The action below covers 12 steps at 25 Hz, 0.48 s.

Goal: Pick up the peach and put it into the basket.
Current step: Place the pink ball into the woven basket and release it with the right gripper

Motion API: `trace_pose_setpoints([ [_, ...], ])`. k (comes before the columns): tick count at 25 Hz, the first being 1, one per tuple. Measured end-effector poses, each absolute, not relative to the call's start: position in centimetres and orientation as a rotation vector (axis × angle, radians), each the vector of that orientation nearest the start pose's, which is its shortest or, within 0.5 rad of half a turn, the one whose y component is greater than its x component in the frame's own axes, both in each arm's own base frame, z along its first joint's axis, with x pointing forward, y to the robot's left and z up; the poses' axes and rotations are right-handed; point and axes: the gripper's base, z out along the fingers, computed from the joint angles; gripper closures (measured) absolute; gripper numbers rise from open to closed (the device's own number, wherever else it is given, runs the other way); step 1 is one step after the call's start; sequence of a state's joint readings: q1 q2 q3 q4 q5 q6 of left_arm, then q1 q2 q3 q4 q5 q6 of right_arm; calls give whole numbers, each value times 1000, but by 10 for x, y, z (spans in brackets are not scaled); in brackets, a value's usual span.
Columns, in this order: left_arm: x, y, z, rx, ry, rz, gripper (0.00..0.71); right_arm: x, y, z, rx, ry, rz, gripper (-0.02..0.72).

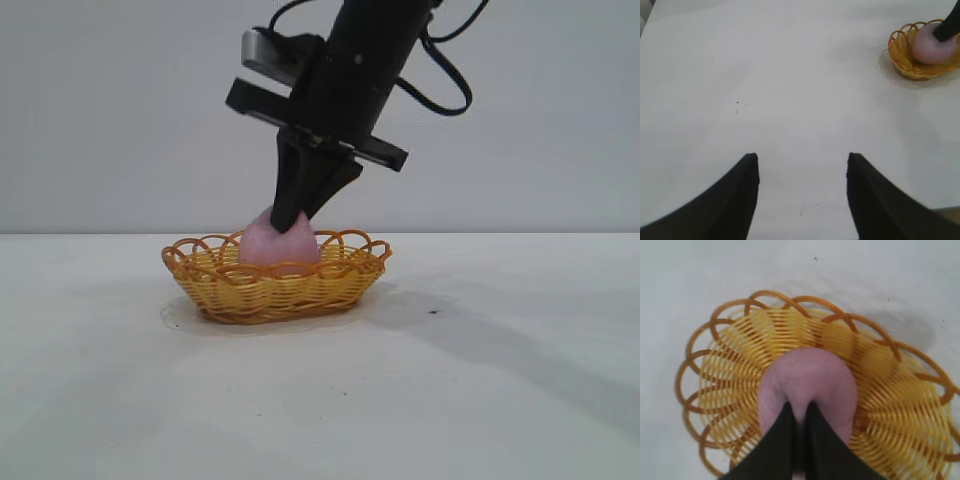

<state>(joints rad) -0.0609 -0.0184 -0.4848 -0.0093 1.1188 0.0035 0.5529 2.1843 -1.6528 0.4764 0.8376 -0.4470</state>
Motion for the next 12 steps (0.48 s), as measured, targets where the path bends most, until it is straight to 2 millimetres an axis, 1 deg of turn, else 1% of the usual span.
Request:
trace_pose_setpoints([
  [1, -8, 0, 268, 68, 2098, -46, 326, 375, 268, 162, -1005, 2636, 590, 647],
  [2, -8, 0, 268, 68, 2098, -46, 326, 375, 268, 162, -1004, 2635, 590, 647],
  [4, -8, 0, 268, 68, 2098, -46, 326, 375, 267, 162, -1005, 2633, 585, 569],
  [6, -8, 0, 268, 68, 2098, -46, 326, 375, 267, 162, -1012, 2632, 575, 471],
  [9, -8, 0, 268, 68, 2098, -46, 326, 375, 267, 163, -988, 2639, 579, 344],
  [10, -8, 0, 268, 68, 2098, -46, 326, 375, 267, 166, -979, 2638, 579, 321],
  [12, -8, 0, 268, 68, 2098, -46, 326, 374, 265, 176, -949, 2631, 587, 334],
])
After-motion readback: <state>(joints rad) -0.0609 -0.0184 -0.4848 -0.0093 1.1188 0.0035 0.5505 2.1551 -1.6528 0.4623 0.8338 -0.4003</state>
